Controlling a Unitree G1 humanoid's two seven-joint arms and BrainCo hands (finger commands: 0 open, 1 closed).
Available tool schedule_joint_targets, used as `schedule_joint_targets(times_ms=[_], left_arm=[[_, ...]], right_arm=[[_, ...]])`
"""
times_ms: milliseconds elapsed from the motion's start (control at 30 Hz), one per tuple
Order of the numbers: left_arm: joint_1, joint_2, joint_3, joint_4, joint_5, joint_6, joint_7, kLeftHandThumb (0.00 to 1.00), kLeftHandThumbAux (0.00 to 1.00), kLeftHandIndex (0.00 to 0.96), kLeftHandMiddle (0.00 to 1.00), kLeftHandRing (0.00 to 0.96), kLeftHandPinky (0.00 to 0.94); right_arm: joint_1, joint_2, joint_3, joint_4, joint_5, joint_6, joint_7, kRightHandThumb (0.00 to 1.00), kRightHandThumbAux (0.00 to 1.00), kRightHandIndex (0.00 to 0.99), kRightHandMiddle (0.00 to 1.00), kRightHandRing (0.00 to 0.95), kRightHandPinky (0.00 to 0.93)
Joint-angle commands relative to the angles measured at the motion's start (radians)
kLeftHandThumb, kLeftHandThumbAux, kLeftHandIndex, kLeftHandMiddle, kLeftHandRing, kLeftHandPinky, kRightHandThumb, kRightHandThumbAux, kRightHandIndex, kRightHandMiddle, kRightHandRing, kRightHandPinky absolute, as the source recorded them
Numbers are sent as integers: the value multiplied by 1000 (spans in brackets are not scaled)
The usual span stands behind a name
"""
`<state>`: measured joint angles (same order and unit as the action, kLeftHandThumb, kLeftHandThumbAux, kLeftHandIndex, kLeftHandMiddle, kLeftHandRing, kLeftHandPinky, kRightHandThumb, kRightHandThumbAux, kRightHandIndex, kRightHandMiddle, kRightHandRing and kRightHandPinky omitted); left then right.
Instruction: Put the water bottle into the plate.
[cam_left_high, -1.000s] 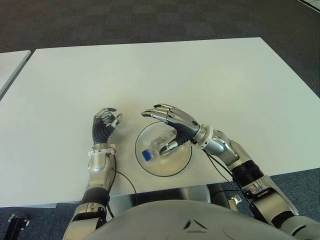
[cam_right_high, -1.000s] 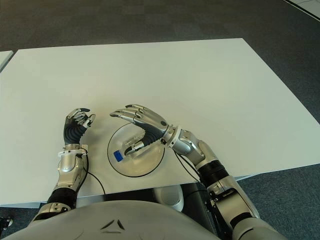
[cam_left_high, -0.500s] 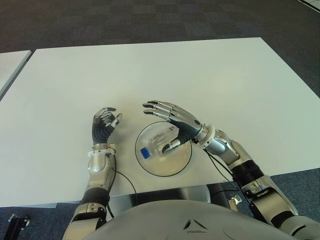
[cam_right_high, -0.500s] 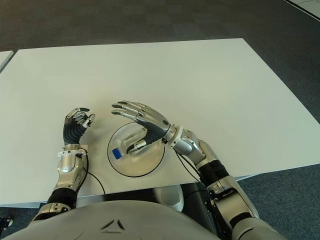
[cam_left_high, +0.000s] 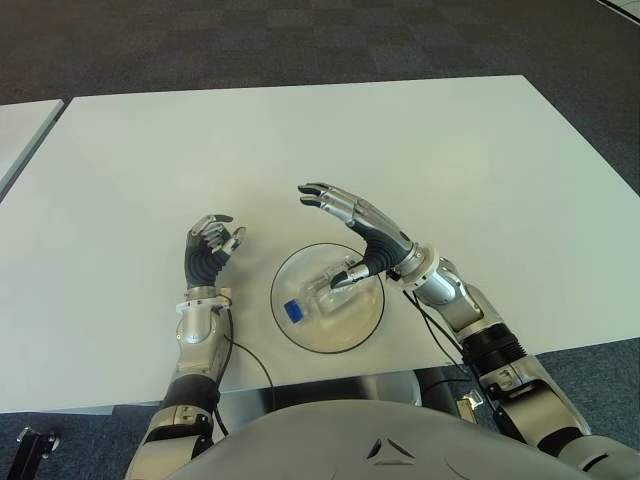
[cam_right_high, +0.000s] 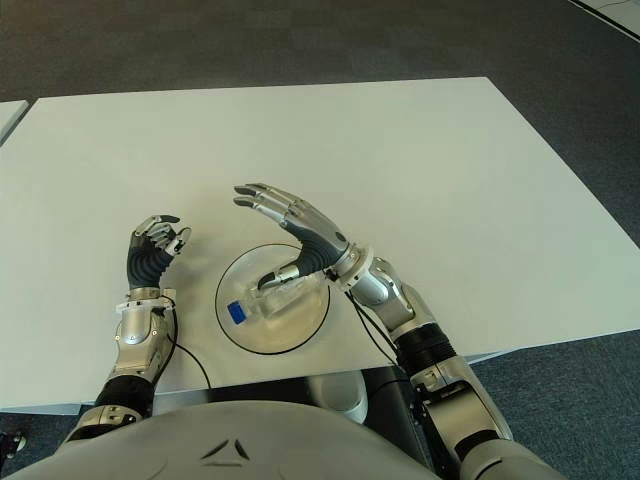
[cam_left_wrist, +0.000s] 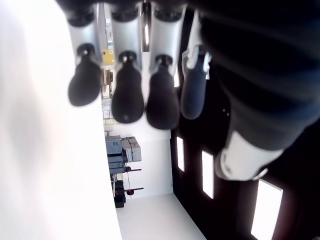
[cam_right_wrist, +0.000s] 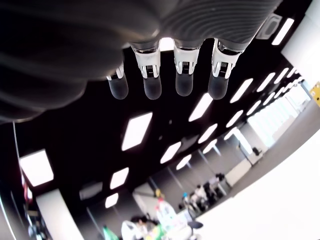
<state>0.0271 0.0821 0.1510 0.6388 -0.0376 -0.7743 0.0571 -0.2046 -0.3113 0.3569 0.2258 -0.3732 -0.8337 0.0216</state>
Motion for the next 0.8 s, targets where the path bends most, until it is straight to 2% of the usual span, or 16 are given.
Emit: schedule_joint_targets(times_ms=[33, 267, 433, 500, 633, 800], left_arm=[[32, -7, 2, 33, 5, 0, -6, 691, 721, 434, 738, 738, 708], [30, -9, 1, 35, 8, -7, -4, 691, 721, 435, 744, 743, 724], [28, -9, 0, 35, 9, -3, -2, 691, 720, 435, 748, 747, 725], [27, -10, 1, 35, 11, 0, 1, 692, 720, 435, 750, 749, 731], [26, -11, 1, 35, 11, 2, 2, 692, 720, 435, 748, 747, 724], [26, -13, 2, 33, 8, -1, 1, 692, 720, 434, 743, 742, 720]], right_arm=[[36, 58, -35, -4, 121, 57, 13, 276, 335, 0, 0, 0, 0], [79, 153, -108, -63, 246, 172, -4, 212, 503, 0, 0, 0, 38], [113, 216, -181, -113, 424, 284, 5, 231, 597, 0, 0, 0, 52], [120, 240, -212, -116, 482, 313, 7, 274, 650, 58, 0, 0, 81], [115, 286, -275, -71, 593, 326, 31, 331, 695, 145, 29, 25, 128], [104, 323, -336, -27, 644, 324, 39, 454, 728, 277, 139, 113, 193]])
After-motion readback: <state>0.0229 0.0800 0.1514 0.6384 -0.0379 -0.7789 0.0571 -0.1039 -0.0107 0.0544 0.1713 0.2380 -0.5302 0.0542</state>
